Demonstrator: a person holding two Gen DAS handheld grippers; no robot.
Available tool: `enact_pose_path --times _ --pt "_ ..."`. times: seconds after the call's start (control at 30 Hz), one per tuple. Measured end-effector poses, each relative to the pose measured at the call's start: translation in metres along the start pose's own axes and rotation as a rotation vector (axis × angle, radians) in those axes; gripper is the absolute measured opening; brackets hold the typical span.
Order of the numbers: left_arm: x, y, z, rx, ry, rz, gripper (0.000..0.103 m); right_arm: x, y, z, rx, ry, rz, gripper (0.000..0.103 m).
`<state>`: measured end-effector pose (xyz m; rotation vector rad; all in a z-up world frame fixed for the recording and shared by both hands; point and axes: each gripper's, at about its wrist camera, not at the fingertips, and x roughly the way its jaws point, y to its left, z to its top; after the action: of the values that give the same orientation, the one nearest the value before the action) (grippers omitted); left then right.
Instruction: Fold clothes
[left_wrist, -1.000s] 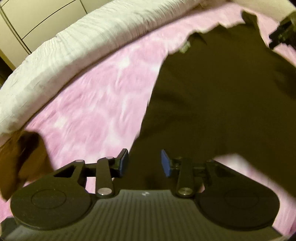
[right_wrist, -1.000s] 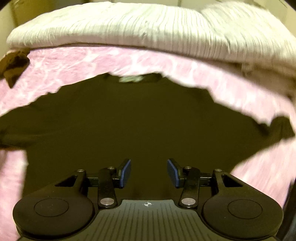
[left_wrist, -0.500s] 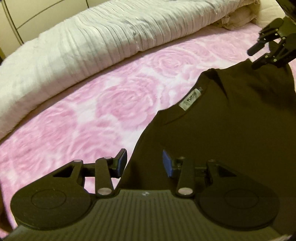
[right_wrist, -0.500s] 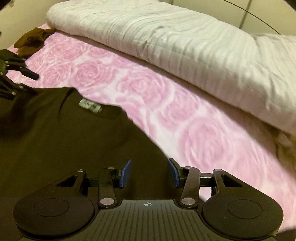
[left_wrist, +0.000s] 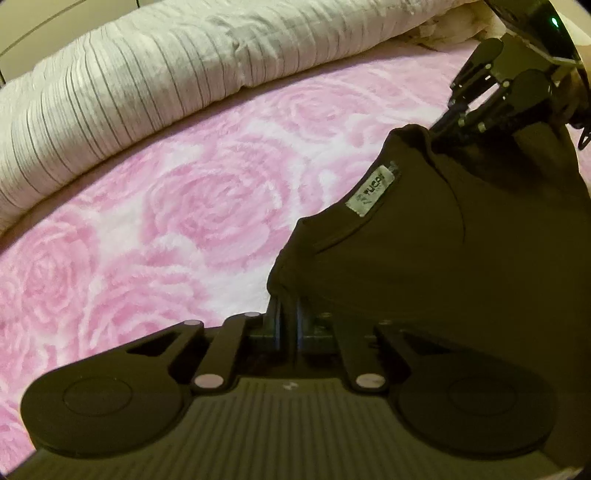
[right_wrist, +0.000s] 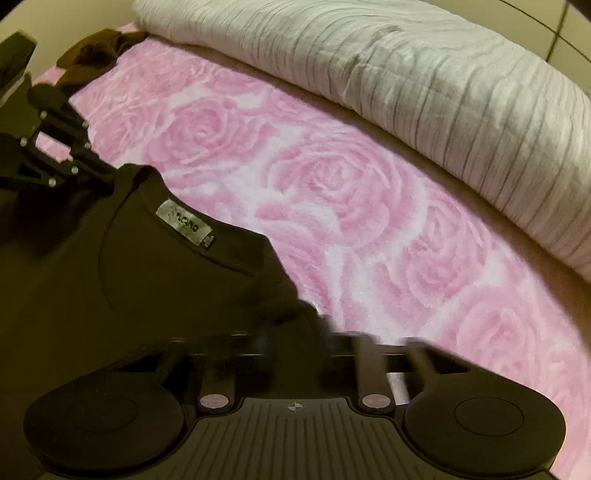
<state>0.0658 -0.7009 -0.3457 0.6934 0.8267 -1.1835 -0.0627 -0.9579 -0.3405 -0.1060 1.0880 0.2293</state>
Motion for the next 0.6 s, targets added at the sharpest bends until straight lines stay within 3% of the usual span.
enact_pose_path --times 0.2,0.47,0.6 --pt "-0.009 0.007 0.019 0.013 -0.041 0.049 0.004 -0.033 -0.02 0.021 0.034 -0.076 -0.087 0.001" --pt "0.004 0.045 0.076 -0.032 -0.116 0.147 0.004 -0.031 -0.059 0.061 0.13 -0.178 -0.261 0.001" --pt "0.04 0.044 0.09 -0.029 -0.084 0.143 0.011 -0.005 -0.064 0.067 0.131 -0.138 -0.316 0.003"
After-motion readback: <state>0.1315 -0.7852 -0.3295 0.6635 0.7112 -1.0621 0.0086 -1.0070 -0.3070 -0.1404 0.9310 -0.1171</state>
